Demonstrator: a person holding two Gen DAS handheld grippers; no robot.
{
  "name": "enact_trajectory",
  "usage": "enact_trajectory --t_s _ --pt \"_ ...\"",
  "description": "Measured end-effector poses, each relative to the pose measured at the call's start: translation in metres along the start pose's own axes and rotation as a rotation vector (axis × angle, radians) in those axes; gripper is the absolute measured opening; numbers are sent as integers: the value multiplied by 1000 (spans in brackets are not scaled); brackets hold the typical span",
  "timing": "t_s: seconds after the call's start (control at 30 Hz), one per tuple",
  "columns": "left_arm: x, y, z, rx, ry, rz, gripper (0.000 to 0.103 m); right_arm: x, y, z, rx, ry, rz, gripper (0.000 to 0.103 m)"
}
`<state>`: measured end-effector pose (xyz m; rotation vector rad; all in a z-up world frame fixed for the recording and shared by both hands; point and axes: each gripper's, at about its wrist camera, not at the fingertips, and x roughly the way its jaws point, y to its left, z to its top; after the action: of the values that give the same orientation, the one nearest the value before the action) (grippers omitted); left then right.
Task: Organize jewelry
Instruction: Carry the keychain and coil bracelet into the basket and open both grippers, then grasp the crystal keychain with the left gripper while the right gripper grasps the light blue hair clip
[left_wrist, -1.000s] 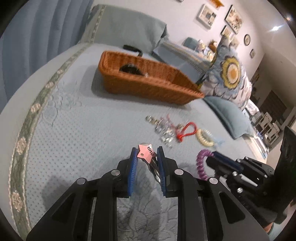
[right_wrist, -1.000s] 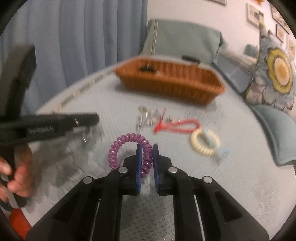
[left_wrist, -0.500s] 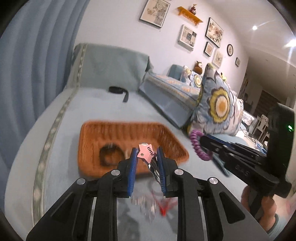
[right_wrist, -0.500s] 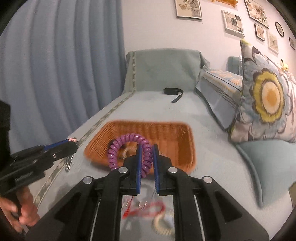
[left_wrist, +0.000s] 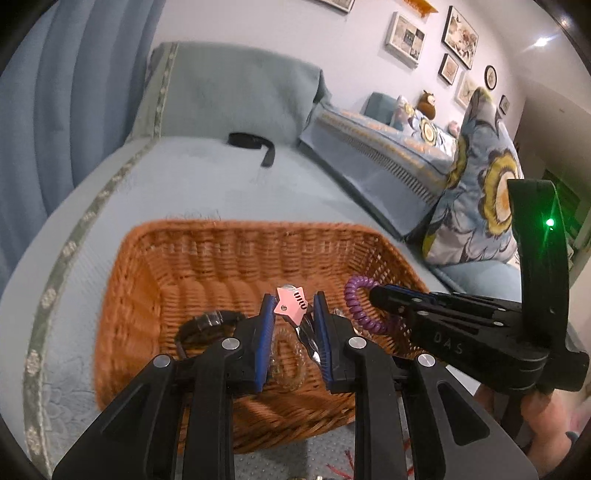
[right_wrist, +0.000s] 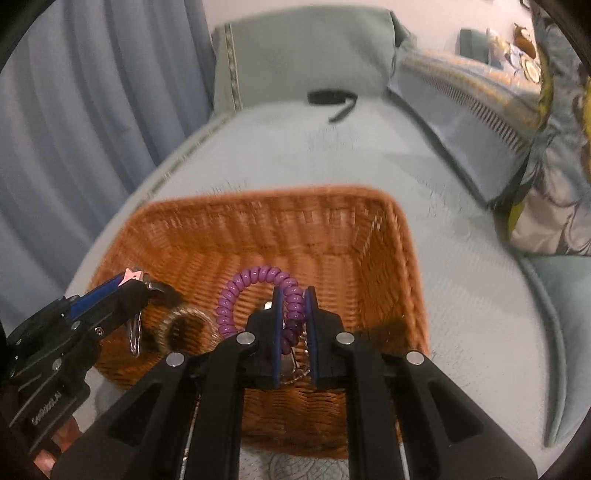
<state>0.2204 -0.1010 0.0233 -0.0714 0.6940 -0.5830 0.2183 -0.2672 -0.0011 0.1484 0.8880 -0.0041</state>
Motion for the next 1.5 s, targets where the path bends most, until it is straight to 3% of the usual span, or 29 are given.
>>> enact_trajectory --t_s 0.2,0.27,0.3,0.33,0.4,0.63,0.8,0.93,1.07,1.2,1.5 --pt "10 0 -5 5 29 1 20 6 -2 -6 5 24 -9 10" --pt "7 -3 -7 19 17 4 31 2 -5 -6 22 26 11 11" --pt "3 -5 -8 30 7 6 46 0 -6 -5 28 24 16 16" --pt "-3 -7 -9 43 -10 10 49 -6 -8 -6 34 17 19 25" --pt "-19 -12 -10 70 -28 22 49 -23 -9 -8 36 -13 25 33" --pt "-101 -17 -23 59 -111 13 49 -97 -7 -42 19 -103 92 34" --pt "-160 -20 -58 34 -140 8 49 -140 -6 -79 -4 -154 105 34" --pt "-180 -15 -85 -9 -132 13 49 -162 -10 -119 -5 -184 99 34" --pt "-181 -7 -116 -52 -97 30 49 -163 -17 -148 8 -184 94 34" --pt "-166 6 -142 -106 -34 22 40 -156 -21 -164 -12 -171 66 34" --pt "-130 10 -168 -112 84 29 34 -131 -40 -182 42 -82 61 34"
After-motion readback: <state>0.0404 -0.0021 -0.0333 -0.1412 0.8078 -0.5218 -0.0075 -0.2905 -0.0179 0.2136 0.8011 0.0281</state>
